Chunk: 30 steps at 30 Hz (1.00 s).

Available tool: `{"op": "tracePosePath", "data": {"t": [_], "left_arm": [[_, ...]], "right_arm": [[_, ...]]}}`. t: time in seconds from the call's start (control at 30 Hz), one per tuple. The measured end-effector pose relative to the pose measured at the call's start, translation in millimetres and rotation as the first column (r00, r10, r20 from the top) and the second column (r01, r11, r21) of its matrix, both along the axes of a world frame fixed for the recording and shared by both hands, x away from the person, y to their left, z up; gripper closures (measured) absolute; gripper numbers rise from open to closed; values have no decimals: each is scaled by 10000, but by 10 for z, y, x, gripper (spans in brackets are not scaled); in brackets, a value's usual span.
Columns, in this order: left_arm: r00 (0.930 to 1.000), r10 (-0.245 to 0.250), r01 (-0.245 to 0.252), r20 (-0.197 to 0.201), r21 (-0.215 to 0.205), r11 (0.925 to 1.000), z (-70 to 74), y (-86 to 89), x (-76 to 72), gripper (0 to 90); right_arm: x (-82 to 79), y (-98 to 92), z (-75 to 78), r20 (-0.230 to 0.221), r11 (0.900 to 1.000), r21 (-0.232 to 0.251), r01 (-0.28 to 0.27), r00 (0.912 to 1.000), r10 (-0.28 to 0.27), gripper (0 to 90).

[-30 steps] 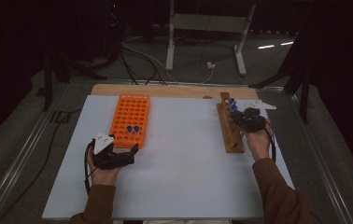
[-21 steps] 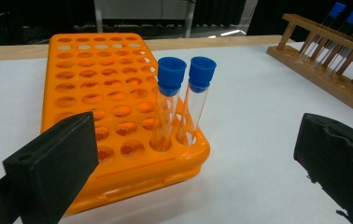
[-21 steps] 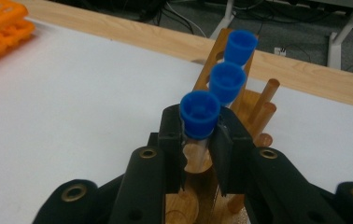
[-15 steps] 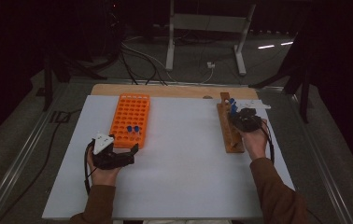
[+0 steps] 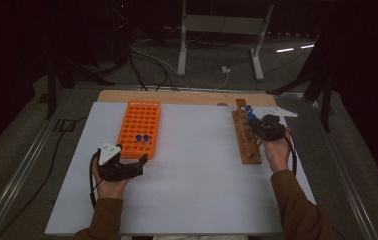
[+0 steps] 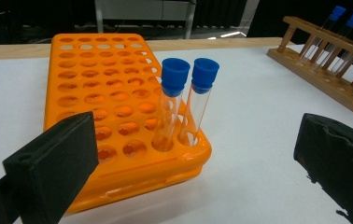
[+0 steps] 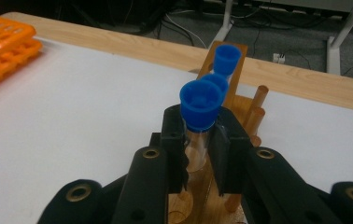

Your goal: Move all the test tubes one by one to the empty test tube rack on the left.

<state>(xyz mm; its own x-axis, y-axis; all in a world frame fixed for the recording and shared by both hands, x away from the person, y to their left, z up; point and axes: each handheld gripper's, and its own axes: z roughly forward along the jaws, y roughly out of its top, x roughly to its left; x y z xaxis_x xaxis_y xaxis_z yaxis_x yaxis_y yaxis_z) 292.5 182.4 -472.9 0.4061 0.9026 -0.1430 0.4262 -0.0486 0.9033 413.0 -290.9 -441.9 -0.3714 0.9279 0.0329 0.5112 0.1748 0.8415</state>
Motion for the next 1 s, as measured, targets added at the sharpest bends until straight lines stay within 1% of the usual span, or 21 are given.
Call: {"op": "tracePosePath", "data": {"t": [0.27, 0.5, 0.83, 1.0], "left_arm": [[10000, -59, 59, -75, -4, 10000, -11, -6, 8, 7], [10000, 4, -4, -25, 17, 10000, -10, -4, 6, 7], [10000, 85, -85, 20, -10, 10000, -1, 5, 9, 7], [10000, 83, -83, 52, 16, 10000, 11, 1, 5, 8]], "right_arm": [[-44, -32, 107, 229, 9997, 214, -120, 9997, 115, 772], [-91, -36, 224, 478, 9995, 228, -222, 9986, 211, 772], [-160, -54, 318, 709, 9991, 210, -376, 9968, 360, 772], [-210, -43, 367, 889, 9989, 13, -463, 9950, 460, 771]]}}
